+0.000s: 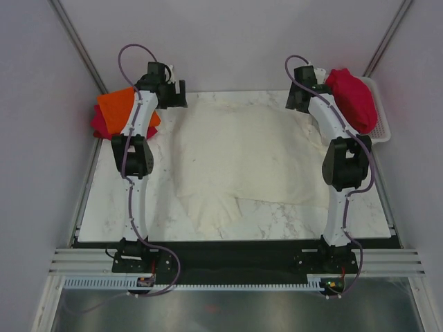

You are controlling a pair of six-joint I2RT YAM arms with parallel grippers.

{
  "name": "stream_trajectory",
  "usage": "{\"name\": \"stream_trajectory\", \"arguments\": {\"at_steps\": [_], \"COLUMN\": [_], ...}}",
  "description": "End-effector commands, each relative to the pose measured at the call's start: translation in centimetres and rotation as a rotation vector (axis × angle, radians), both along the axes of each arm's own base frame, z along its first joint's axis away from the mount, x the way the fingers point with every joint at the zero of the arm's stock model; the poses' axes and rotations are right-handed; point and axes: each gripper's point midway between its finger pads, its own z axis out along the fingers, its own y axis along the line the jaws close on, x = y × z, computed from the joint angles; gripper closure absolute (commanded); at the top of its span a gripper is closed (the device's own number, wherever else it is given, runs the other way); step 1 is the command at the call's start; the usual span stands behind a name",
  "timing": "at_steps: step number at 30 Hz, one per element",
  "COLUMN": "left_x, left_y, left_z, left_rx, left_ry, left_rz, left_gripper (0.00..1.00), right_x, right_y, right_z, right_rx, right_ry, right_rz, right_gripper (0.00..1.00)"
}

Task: Fold and stack the t-shirts
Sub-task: Flatten the tshirt out

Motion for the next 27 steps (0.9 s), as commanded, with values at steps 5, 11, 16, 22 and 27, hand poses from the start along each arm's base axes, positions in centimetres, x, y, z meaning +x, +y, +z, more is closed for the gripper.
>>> {"name": "stream_trajectory", "arguments": {"at_steps": [5,11,16,22,27], "left_x": [-3.8,-8.9,-11.8,-17.0,-16.9], "left_y": [-1.3,-4.4,-7.5,-7.9,-9.2], "left_z": [12.6,12.4,3.2,-5.7,-9.1], "left_rx": [-0.123,-0.115,-0.123,-0.132,-0.191], "left_ry": [-0.178,-0.123,0.077,0.261,0.303], "left_rz": [-0.038,-0.078,-0.071,-0.028,-0.034], "left_gripper": [0.00,0.00,0.00,0.01,0.07], "right_x": [-1.6,-5.0,-8.0,-12.2,-13.9], "right_y": [2.7,5.5,7.8,7.6,7.6], "right_z": [8.0,6.8,1.3,-3.6,-7.3], "right_rx": [0.085,0.177,0.297,0.334,0.387], "right_ry": [-0.188,-0.183,-0.097,-0.003,0.070], "right_rz": [0.076,0.177,0.261,0.278,0.297], "right_gripper": [0.02,0.02,0.02,0.02,0.02]}}
